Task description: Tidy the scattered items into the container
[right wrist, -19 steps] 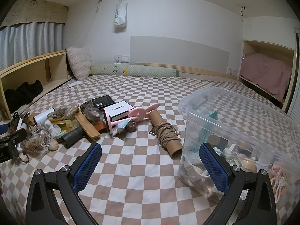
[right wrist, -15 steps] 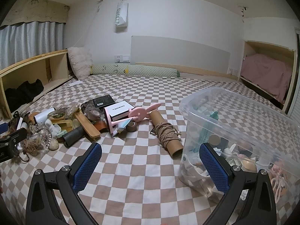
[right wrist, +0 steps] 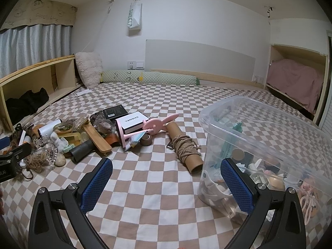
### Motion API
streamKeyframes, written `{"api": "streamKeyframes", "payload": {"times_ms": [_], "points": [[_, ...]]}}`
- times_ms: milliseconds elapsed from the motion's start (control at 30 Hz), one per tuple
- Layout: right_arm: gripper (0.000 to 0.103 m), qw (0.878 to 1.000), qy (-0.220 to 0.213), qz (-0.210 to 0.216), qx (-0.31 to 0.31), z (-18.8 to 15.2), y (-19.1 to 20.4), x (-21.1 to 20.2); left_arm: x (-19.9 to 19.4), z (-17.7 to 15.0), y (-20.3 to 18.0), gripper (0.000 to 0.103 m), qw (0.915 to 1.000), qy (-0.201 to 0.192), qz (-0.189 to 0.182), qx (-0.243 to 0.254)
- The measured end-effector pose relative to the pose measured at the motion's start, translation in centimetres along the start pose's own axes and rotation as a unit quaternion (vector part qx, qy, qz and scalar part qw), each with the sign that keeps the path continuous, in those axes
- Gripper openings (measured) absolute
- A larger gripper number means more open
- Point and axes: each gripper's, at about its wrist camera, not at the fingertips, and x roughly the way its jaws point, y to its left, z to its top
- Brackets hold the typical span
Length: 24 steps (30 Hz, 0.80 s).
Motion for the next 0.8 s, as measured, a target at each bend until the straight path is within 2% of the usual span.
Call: {"api": "streamKeyframes", "payload": {"times_ms": [800], "points": [[0.103,1.000,0.001,0.001,-0.001,0.14,0.00,0.05,0.24,-0.33,-0.51,0.103,1.0000,-0.002,0.005,0.008]]}}
